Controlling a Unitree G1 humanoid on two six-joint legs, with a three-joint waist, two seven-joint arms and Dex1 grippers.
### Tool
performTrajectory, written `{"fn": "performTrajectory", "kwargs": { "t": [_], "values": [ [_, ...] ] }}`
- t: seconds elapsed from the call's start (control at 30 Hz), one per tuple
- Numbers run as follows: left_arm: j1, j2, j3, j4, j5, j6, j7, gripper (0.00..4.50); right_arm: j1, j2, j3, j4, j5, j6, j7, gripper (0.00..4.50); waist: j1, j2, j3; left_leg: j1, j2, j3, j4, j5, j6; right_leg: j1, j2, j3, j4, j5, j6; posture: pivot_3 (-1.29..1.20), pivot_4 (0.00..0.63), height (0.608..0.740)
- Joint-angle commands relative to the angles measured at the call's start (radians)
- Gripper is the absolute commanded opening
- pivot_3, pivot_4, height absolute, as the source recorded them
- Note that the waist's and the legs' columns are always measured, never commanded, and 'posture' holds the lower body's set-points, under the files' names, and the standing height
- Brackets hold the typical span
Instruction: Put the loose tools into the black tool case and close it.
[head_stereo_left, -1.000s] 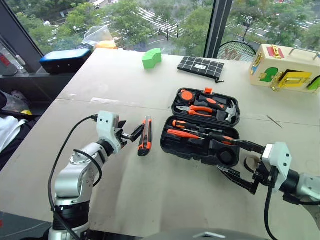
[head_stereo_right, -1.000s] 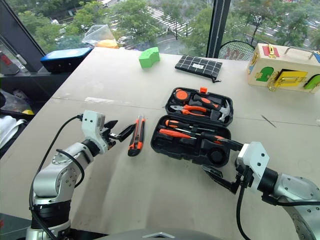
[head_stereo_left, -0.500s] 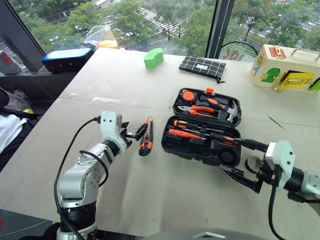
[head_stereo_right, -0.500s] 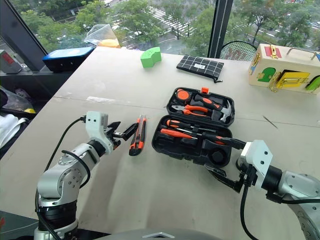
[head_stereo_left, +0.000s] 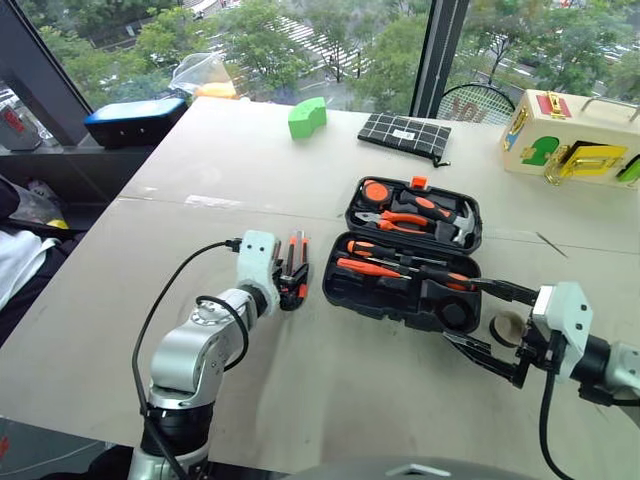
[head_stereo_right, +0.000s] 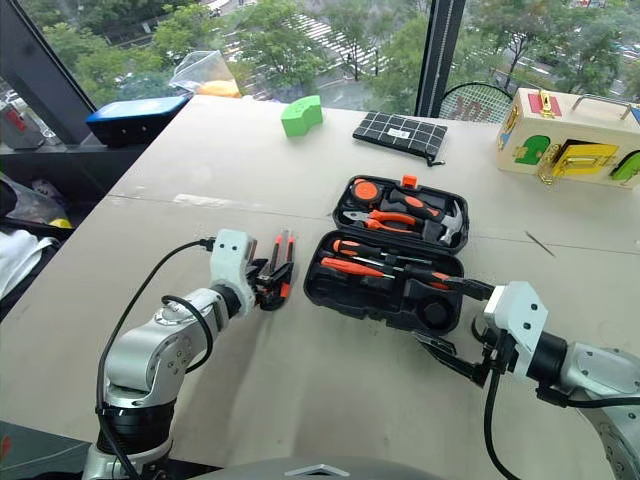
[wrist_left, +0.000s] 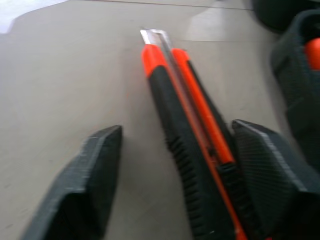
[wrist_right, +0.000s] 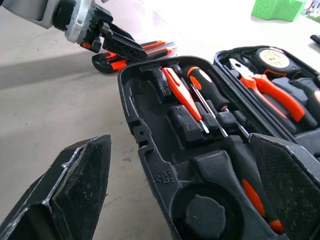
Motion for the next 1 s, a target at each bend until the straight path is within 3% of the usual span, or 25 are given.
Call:
{"fn": "performTrajectory", "kwargs": {
  "t": [0.03, 0.13, 0.17, 0.3, 0.37, 0.43, 0.53, 0.63, 0.73, 0.77, 0.9, 1.0],
  "values": [
    [0.011, -0.007, 0.031, 0.051, 0.006, -0.033, -0.015, 1.44, 0.004, -0.006, -0.04, -0.012, 0.008, -0.021, 0.005, 4.5, 0.0, 0.0, 0.0, 0.0, 0.0, 0.0, 0.0, 0.0, 0.0, 0.0, 0.0, 0.0, 0.0, 0.0, 0.0, 0.0, 0.15, 0.74],
    [-0.036, 0.001, 0.082, 0.047, -0.066, -0.17, -0.148, 0.25, 0.011, 0.0, -0.04, -0.016, 0.006, -0.023, -0.006, 4.5, -0.004, 0.0, 0.001, 0.0, 0.0, 0.001, -0.001, 0.0, 0.0, 0.0, 0.001, 0.001, 0.0, 0.0, 0.0, 0.0, 0.15, 0.74],
    [-0.053, 0.004, 0.094, 0.049, -0.093, -0.191, -0.189, 0.05, 0.014, 0.002, -0.04, -0.018, 0.004, -0.024, -0.009, 4.5, -0.002, 0.0, 0.001, 0.0, 0.0, 0.0, -0.001, 0.0, 0.0, 0.0, 0.001, 0.0, 0.0, 0.0, 0.0, 0.0, 0.15, 0.74],
    [-0.193, 0.122, 0.038, 0.126, -0.184, -0.27, -0.536, 0.05, 0.035, 0.015, -0.042, -0.028, -0.003, -0.028, -0.027, 4.5, 0.008, -0.003, 0.003, -0.003, 0.0, -0.002, 0.0, 0.0, 0.0, -0.001, 0.0, -0.003, -0.001, 0.0, -0.001, 0.0, 0.15, 0.74],
    [-0.259, 0.169, -0.021, 0.204, -0.144, -0.344, -0.646, 0.05, 0.048, 0.021, -0.047, -0.032, -0.012, -0.033, -0.036, 4.5, 0.003, -0.002, 0.003, -0.003, -0.001, -0.001, 0.0, 0.0, 0.0, 0.0, 0.0, -0.002, -0.002, 0.0, 0.0, 0.0, 0.15, 0.74],
    [-0.322, 0.176, -0.041, 0.28, -0.139, -0.355, -0.684, 0.05, 0.062, 0.026, -0.054, -0.038, -0.02, -0.038, -0.042, 4.5, 0.001, -0.001, 0.003, -0.002, -0.002, 0.0, 0.0, 0.0, 0.0, 0.0, -0.001, 0.0, -0.003, 0.0, 0.0, 0.0, 0.15, 0.74],
    [-0.419, 0.146, -0.038, 0.42, -0.079, -0.373, -0.598, 0.05, 0.123, 0.049, -0.086, -0.076, -0.029, -0.044, -0.066, 4.5, 0.0, -0.001, 0.003, -0.002, -0.002, -0.001, -0.001, 0.0, 0.0, 0.0, -0.001, -0.001, -0.003, 0.0, 0.0, 0.0, 0.15, 0.74],
    [-0.432, 0.1, 0.039, 0.444, -0.116, -0.251, -0.464, 0.71, 0.173, 0.071, -0.084, -0.1, -0.047, -0.06, -0.083, 4.5, -0.004, -0.002, 0.003, -0.003, 0.0, -0.001, -0.001, 0.0, 0.0, -0.001, 0.001, -0.001, -0.003, 0.0, 0.0, 0.0, 0.15, 0.74],
    [-0.374, 0.082, 0.095, 0.338, -0.133, -0.125, -0.342, 2.19, 0.203, 0.091, -0.067, -0.116, -0.065, -0.073, -0.094, 4.5, -0.014, -0.002, 0.003, -0.003, 0.001, -0.001, -0.001, 0.0, 0.0, -0.001, 0.001, -0.001, -0.003, 0.0, 0.0, 0.0, 0.15, 0.74],
    [-0.346, 0.088, 0.1, 0.283, -0.131, -0.077, -0.308, 2.41, 0.204, 0.095, -0.061, -0.116, -0.069, -0.077, -0.097, 4.5, -0.018, -0.002, 0.003, -0.003, 0.001, -0.001, -0.001, 0.0, 0.0, -0.001, 0.001, -0.001, -0.003, 0.0, 0.0, 0.0, 0.15, 0.74],
    [-0.236, 0.105, 0.07, 0.073, -0.093, 0.029, -0.194, 4.46, 0.179, 0.097, -0.041, -0.091, -0.077, -0.088, -0.088, 4.5, -0.021, -0.003, 0.004, -0.002, 0.002, -0.002, -0.001, 0.0, 0.0, 0.0, 0.001, -0.001, -0.002, 0.0, 0.0, 0.0, 0.15, 0.74],
    [-0.184, 0.112, 0.006, -0.018, -0.044, 0.091, -0.12, 4.49, 0.138, 0.082, -0.031, -0.058, -0.073, -0.092, -0.068, 4.5, -0.018, -0.003, 0.004, -0.002, 0.001, -0.002, -0.001, 0.0, 0.0, 0.0, 0.001, -0.001, -0.002, 0.0, 0.0, 0.0, 0.15, 0.74]
  ]
}}
